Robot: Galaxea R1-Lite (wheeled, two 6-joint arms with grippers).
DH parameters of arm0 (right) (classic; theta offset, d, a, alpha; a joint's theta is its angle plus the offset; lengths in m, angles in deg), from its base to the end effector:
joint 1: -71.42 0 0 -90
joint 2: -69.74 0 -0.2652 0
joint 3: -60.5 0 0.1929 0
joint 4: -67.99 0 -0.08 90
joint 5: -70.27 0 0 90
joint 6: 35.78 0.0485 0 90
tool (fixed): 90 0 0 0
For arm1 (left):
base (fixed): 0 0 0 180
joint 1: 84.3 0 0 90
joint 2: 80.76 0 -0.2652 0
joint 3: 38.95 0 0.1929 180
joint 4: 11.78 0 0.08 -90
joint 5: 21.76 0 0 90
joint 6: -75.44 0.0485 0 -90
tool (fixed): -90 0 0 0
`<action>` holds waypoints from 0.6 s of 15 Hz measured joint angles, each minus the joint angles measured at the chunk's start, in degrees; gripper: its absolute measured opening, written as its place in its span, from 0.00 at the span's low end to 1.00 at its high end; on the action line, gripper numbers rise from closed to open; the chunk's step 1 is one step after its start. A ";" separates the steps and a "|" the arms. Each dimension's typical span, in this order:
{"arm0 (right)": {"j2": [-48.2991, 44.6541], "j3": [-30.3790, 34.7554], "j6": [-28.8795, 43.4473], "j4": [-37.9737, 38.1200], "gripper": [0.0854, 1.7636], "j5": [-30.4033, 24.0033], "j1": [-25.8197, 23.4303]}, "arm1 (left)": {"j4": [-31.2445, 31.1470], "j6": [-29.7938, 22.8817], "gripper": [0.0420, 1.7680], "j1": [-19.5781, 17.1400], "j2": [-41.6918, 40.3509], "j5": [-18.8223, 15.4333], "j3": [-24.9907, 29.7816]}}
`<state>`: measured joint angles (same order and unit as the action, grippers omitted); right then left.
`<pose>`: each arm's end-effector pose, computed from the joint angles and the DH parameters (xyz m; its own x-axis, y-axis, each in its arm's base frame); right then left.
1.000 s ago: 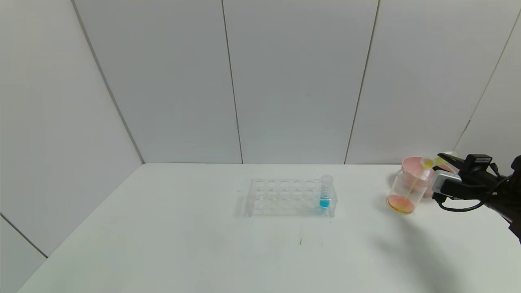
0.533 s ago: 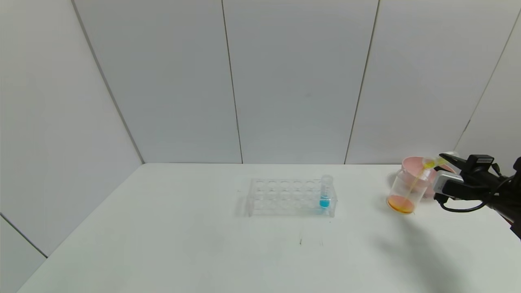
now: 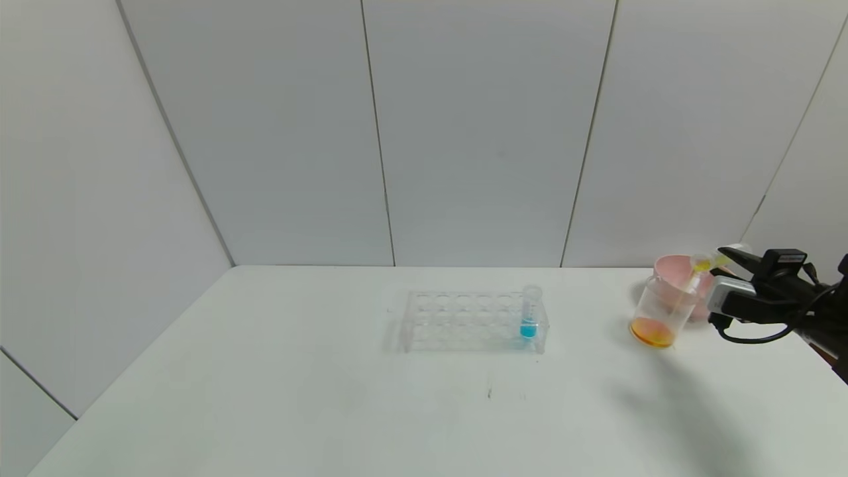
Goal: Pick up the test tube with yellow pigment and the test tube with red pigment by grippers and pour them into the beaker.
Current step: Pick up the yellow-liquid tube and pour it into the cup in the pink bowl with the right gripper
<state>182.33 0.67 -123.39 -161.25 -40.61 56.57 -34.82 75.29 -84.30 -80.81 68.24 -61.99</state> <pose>0.3366 -0.0714 0.0836 0.9928 0.1055 -0.0574 -0.0636 0.0572 -0.9963 0.0407 0.0000 0.0755 1.0000 0.0000 0.0009 0.0000 1.0000 -0.0026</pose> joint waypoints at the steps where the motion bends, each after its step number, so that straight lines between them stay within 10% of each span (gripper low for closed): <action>1: 0.00 -0.13 0.00 0.02 0.25 -0.02 0.02 | 0.00 0.02 1.00 0.00 0.00 0.00 0.00; 9: 0.09 -1.71 -0.44 0.10 0.25 0.26 1.54 | 0.00 0.00 1.00 0.00 0.00 0.00 0.00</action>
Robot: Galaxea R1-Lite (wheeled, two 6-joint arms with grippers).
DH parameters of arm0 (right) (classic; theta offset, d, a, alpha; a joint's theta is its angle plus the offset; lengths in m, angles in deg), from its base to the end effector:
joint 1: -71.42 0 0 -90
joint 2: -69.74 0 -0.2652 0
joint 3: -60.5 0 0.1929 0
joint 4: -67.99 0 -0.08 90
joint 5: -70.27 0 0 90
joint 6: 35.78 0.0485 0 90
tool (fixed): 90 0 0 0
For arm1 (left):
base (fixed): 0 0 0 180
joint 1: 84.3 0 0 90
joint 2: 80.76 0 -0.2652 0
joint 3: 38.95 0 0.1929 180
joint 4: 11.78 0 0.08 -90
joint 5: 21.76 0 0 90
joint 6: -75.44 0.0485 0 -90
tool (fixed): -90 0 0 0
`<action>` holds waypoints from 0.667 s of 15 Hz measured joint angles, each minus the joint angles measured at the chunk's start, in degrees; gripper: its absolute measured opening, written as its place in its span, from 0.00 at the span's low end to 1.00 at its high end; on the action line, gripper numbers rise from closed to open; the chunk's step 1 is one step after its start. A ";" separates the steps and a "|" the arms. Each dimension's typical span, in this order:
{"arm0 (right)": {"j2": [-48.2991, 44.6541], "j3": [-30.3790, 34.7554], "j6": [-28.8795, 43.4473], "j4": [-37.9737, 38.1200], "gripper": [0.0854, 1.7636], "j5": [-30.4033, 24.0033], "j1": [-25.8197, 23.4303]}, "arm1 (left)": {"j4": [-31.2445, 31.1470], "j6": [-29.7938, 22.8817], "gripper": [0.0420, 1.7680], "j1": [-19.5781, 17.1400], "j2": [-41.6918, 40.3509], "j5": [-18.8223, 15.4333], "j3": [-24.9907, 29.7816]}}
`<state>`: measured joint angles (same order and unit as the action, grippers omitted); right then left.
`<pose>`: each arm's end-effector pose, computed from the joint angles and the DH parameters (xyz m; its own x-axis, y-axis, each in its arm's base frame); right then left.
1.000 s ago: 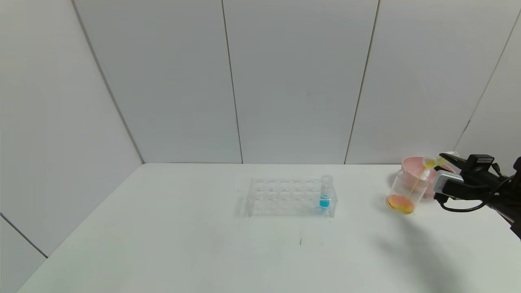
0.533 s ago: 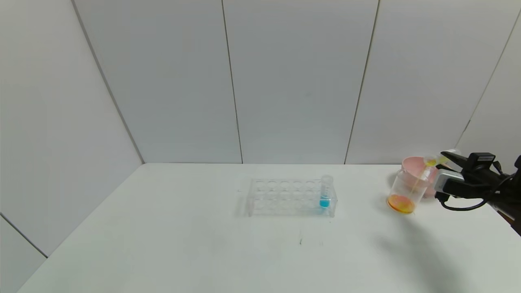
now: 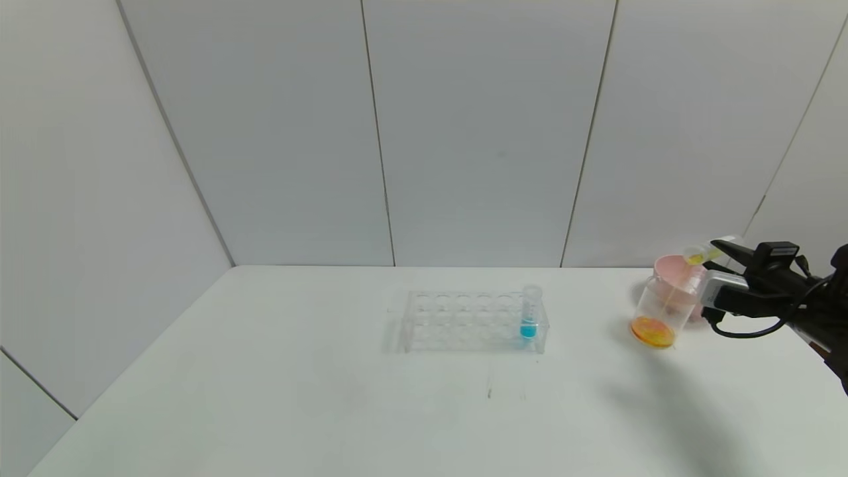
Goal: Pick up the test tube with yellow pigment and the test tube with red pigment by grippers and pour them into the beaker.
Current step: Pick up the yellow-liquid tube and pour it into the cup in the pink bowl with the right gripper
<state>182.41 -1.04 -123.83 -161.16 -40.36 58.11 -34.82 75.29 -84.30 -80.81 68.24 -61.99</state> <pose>0.3432 -0.0636 0.0902 0.9913 0.1275 -0.0323 -0.0379 0.0417 -0.9984 0.0407 0.0000 0.0755 1.0000 0.0000 0.0009 0.0000 1.0000 -0.0026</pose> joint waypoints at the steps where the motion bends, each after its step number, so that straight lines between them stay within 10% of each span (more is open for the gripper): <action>1: 0.00 -0.04 -0.44 0.00 0.25 0.07 0.17 | 0.00 0.00 1.00 0.00 0.00 0.00 0.00; 10: 0.06 -1.11 -3.15 -0.02 0.25 1.74 0.89 | 0.00 0.02 1.00 0.00 0.00 0.00 0.00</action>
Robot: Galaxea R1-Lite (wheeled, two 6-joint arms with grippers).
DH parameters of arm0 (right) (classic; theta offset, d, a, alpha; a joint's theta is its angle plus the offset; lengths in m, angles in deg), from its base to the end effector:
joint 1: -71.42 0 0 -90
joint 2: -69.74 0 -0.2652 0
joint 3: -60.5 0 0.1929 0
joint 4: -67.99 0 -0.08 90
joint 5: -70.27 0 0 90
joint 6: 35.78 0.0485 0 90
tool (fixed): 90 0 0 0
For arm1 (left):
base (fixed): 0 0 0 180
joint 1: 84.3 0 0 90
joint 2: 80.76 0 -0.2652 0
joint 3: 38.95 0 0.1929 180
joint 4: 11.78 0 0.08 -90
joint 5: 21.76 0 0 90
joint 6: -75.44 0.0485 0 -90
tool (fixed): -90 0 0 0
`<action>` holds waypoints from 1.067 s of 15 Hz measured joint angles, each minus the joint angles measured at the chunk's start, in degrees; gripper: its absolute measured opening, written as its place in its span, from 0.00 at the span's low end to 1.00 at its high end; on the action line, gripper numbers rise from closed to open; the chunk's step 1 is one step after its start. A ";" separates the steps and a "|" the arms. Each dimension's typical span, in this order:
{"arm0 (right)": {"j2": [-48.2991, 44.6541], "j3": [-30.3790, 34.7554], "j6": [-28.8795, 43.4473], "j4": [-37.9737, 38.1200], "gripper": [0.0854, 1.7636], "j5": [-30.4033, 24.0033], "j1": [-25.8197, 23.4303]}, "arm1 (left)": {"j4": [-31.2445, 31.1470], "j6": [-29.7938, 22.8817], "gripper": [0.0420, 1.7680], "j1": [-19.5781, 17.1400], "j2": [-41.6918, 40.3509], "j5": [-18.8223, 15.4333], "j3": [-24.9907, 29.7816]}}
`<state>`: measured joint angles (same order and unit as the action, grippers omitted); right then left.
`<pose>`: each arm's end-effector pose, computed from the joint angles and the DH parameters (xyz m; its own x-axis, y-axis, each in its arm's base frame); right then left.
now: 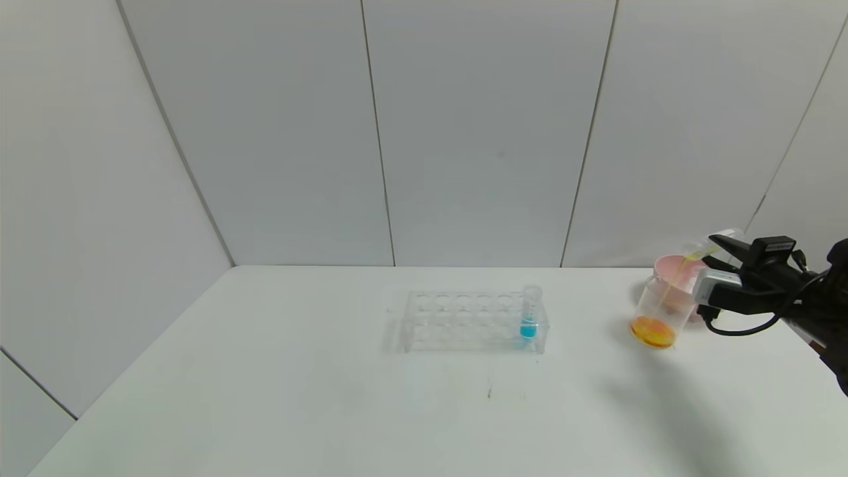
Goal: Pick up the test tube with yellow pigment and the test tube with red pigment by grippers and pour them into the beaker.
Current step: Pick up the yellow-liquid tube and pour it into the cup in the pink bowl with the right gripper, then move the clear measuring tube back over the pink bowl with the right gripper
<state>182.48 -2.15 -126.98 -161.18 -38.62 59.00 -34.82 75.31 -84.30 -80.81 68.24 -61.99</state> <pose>0.3473 -0.0604 0.0946 0.9935 0.1127 -0.0152 -0.0133 -0.0174 -0.9998 0.0407 0.0000 0.0755 1.0000 0.0000 0.0009 0.0000 1.0000 -0.0023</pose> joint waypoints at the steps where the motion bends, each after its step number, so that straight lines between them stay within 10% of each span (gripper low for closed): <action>1: 0.00 -0.02 -0.09 0.00 0.25 0.02 0.05 | 0.00 -0.02 1.00 0.00 0.00 0.00 0.00; 16: -0.15 -0.05 -3.78 -0.46 0.25 2.49 0.74 | 0.00 -0.02 1.00 0.00 0.00 0.00 0.00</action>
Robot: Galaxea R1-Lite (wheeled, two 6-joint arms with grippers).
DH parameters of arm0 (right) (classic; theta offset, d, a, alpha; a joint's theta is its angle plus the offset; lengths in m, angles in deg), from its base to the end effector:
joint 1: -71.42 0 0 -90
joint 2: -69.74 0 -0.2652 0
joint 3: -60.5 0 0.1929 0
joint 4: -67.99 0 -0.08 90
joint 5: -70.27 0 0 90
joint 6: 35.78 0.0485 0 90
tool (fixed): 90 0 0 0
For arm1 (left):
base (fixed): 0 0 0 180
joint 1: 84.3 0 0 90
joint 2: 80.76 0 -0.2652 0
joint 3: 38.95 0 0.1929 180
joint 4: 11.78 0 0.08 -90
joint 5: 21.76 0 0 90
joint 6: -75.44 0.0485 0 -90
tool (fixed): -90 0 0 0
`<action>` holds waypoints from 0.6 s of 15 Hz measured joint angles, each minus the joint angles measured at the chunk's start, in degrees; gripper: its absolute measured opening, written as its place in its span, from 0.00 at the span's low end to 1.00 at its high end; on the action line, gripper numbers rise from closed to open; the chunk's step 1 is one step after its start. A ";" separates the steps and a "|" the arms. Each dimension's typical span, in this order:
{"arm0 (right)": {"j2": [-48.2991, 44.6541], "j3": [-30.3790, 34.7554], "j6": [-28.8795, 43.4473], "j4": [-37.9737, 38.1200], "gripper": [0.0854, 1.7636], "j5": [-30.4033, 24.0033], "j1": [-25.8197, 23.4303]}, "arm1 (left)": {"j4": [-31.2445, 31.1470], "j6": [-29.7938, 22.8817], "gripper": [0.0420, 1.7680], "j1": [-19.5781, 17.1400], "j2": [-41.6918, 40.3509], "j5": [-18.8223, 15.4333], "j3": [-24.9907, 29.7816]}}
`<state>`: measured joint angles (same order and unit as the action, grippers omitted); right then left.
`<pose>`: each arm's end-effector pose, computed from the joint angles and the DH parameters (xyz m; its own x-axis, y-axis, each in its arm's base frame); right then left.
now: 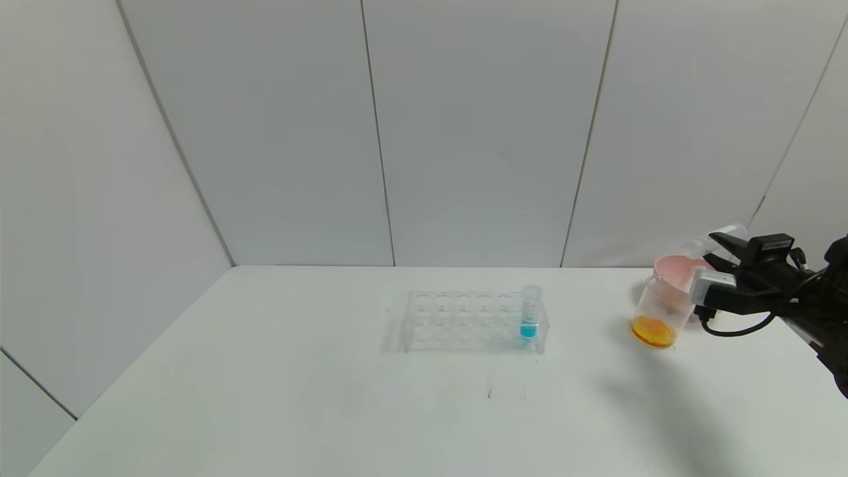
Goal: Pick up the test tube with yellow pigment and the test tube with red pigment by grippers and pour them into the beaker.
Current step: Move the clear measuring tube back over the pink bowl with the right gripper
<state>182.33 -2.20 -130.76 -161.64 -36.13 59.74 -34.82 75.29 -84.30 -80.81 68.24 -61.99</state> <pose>0.3481 -0.0580 0.0967 0.9966 0.0823 -0.0044 0.0027 -0.0856 -0.9963 0.0407 0.0000 0.0755 1.0000 0.0000 0.0009 0.0000 1.0000 -0.0026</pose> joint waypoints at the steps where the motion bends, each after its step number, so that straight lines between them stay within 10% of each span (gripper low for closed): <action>1: 0.04 0.00 -0.11 -0.16 0.25 0.52 0.00 | 0.00 0.00 1.00 0.00 0.00 0.00 0.00; 6: -0.07 -0.72 2.63 0.50 0.25 3.95 0.66 | 0.00 0.02 1.00 0.00 0.00 0.00 0.00; 9: -0.22 -6.92 18.59 6.33 0.25 8.13 1.16 | 0.00 0.00 1.00 0.00 0.00 0.00 0.00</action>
<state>182.11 -9.12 -112.17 -155.32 -28.00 60.90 -34.82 75.29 -84.30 -80.81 68.24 -61.99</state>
